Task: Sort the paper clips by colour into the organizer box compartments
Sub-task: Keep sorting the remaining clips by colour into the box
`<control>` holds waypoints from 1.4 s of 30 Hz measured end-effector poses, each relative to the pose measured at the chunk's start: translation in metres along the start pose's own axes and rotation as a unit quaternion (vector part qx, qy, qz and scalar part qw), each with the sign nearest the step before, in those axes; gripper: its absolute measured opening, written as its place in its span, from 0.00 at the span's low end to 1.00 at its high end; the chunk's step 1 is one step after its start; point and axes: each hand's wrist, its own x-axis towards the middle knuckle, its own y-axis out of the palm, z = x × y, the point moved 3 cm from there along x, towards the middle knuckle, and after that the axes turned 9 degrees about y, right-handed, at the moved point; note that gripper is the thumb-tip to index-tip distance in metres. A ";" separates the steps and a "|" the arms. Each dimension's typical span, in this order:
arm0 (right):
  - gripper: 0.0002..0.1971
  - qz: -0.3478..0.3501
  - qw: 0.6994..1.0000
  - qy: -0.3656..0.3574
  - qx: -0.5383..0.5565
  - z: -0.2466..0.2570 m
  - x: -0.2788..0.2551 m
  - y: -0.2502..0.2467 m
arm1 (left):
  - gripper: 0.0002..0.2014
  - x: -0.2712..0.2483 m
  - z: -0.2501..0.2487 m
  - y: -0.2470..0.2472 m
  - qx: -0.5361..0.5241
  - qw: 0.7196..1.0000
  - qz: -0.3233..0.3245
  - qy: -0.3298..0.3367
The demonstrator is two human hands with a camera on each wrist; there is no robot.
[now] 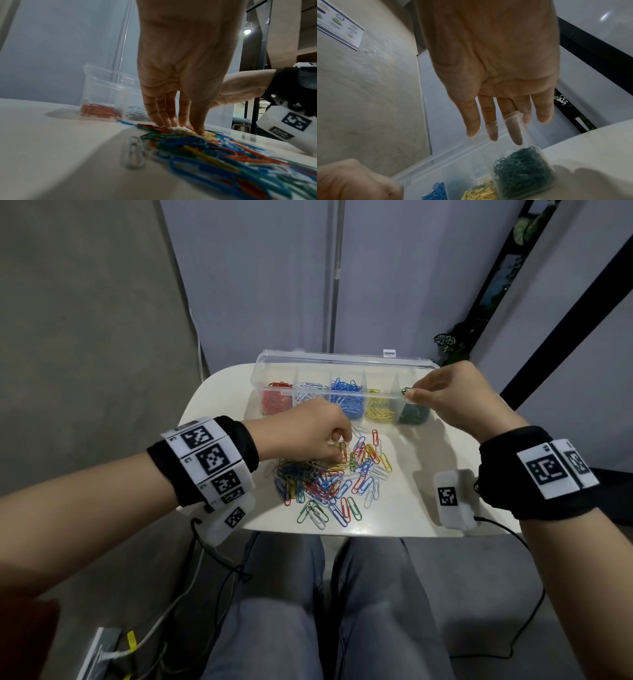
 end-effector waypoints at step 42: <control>0.11 0.002 1.000 0.011 -0.019 0.001 0.002 0.000 | 0.03 0.008 -0.008 -0.005 0.021 0.999 0.032 0.029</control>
